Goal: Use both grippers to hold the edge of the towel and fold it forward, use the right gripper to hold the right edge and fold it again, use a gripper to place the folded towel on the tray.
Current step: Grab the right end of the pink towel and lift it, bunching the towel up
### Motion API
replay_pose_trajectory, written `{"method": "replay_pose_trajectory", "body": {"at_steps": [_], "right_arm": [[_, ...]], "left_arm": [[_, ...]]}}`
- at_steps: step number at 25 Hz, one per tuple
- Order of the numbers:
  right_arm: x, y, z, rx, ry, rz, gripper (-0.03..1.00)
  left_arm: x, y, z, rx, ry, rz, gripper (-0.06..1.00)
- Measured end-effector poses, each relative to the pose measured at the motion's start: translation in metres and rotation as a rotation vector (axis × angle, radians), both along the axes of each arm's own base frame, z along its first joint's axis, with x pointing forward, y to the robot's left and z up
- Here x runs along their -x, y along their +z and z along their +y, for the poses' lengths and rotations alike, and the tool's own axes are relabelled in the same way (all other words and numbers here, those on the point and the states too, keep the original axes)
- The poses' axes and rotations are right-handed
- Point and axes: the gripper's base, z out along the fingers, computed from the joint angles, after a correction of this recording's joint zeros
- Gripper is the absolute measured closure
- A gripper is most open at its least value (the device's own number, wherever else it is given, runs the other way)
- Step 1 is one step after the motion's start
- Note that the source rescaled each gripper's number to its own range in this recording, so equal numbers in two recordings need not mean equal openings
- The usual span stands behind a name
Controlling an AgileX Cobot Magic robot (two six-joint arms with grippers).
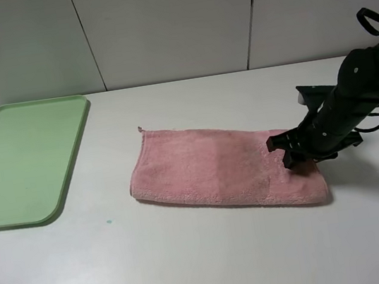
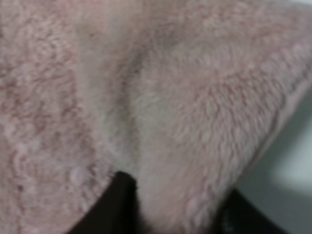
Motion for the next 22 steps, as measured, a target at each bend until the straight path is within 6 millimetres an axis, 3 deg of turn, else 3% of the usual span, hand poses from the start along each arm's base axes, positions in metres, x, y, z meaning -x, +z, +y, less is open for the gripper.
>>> {"method": "replay_pose_trajectory", "body": {"at_steps": [4,5,13,22], "right_arm": [[0.001,-0.001,0.001,-0.009,-0.016,0.011,0.90],[0.001,-0.001,0.001,-0.010,-0.018,0.011,0.92],[0.003,0.003,0.000,-0.003,0.007,0.020,0.92],[0.012,0.029,-0.002,0.012,0.056,0.027,0.92]], "left_arm": [[0.000,0.000,0.000,0.000,0.000,0.000,0.04],[0.000,0.000,0.000,0.000,0.000,0.000,0.04],[0.000,0.000,0.000,0.000,0.000,0.000,0.04],[0.000,0.000,0.000,0.000,0.000,0.000,0.04]]}}
